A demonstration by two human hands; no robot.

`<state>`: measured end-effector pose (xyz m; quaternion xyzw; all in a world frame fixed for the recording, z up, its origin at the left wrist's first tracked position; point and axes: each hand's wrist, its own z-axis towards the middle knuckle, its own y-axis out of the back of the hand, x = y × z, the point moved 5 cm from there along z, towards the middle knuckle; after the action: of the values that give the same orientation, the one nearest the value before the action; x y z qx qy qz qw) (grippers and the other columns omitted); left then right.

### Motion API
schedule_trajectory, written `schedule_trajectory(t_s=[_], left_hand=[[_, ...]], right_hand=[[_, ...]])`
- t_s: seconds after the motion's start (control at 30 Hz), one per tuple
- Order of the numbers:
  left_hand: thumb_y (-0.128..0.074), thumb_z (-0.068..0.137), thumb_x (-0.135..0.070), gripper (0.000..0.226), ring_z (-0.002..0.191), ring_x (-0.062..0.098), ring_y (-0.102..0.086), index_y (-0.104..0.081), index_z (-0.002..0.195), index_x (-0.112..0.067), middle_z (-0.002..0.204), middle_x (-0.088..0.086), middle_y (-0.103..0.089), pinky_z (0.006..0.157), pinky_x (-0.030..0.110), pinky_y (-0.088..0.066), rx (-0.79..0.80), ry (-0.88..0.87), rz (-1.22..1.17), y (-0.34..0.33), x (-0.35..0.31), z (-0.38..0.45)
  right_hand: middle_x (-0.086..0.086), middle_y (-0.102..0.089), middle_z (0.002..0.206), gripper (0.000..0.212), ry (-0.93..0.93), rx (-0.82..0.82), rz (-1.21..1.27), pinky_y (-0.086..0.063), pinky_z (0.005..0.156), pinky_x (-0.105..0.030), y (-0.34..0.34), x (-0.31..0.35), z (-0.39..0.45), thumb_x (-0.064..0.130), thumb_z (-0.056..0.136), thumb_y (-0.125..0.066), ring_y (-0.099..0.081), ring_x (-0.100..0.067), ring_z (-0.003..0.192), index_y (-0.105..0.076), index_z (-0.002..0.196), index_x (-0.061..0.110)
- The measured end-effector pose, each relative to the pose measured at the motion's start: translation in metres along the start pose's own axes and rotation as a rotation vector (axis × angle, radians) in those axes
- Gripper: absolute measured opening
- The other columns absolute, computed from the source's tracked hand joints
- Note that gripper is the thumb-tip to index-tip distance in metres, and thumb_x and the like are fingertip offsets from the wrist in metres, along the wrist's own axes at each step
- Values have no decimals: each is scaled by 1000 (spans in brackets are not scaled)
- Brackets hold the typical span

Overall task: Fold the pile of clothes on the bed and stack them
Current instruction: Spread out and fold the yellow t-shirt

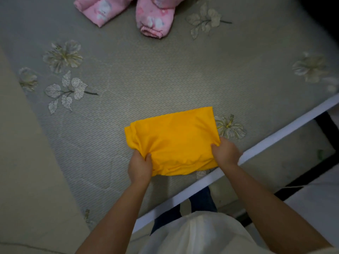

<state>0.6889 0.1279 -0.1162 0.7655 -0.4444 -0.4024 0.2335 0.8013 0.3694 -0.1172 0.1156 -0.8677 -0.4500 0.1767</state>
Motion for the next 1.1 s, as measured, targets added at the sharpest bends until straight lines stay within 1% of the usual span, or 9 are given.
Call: schedule_trajectory(t_s=[0.1,0.27,0.33,0.43,0.63,0.83,0.97,1.03,1.1], left_hand=[[-53,91,-18,26,99,40,-55,-51,103,5,107,26,-58,77,41,-39,-36,-155,129,10,-47,-9],[-49,92,-22,24,100,37,-56,-52,101,0,107,21,-60,83,42,-40,-16,-421,307,-6,-154,-26],[-48,93,-23,23,98,36,-56,-52,98,-1,104,20,-61,83,41,-40,12,-536,358,-25,-204,-41],[-46,94,-23,23,101,32,-56,-51,104,-4,109,16,-61,85,38,-39,26,-686,509,-63,-284,-72],[-41,95,-18,23,110,29,-55,-50,114,-8,118,11,-59,90,34,-38,-42,-881,747,-149,-442,-145],[-43,94,-20,24,110,30,-55,-51,112,-7,119,12,-59,90,33,-37,-80,-953,714,-205,-583,-186],[-45,94,-25,23,104,30,-56,-51,109,-9,112,11,-60,85,34,-39,-103,-1023,671,-224,-679,-181],[-46,93,-25,14,96,30,-57,-49,97,-12,104,13,-61,78,35,-39,-123,-1093,624,-230,-732,-173],[-45,92,-23,15,89,30,-57,-38,83,-13,97,13,-61,70,34,-33,-159,-1145,602,-235,-788,-161]], right_hand=[[-10,-65,90,18,103,-182,-171,-16,80,-31,43,-6,-10,23,93,-47,-57,-27,86,-58,91,9],[-4,-66,95,19,134,-274,-248,-14,79,-33,120,-43,0,25,92,-46,-57,-23,94,-62,91,15],[-5,-66,100,23,99,-266,-211,-14,79,-32,156,-73,13,29,94,-44,-56,-24,98,-61,96,15],[-10,-64,108,27,13,-270,-84,-21,92,-34,217,-129,40,31,95,-44,-54,-28,107,-61,107,14],[-5,-65,103,25,13,-392,-271,-26,92,-38,341,-225,97,31,96,-41,-52,-24,104,-60,104,16],[-10,-65,103,26,-21,-540,-170,-26,93,-37,458,-297,155,31,94,-44,-53,-28,104,-61,103,13],[-14,-64,104,24,-15,-582,62,-30,91,-38,528,-323,213,28,95,-44,-54,-33,102,-59,100,11],[-18,-63,105,20,-17,-606,169,-35,92,-42,567,-322,248,25,94,-46,-54,-35,101,-58,91,9],[-20,-62,109,24,-47,-651,225,-39,92,-43,607,-320,286,24,93,-47,-54,-37,105,-61,97,5]])
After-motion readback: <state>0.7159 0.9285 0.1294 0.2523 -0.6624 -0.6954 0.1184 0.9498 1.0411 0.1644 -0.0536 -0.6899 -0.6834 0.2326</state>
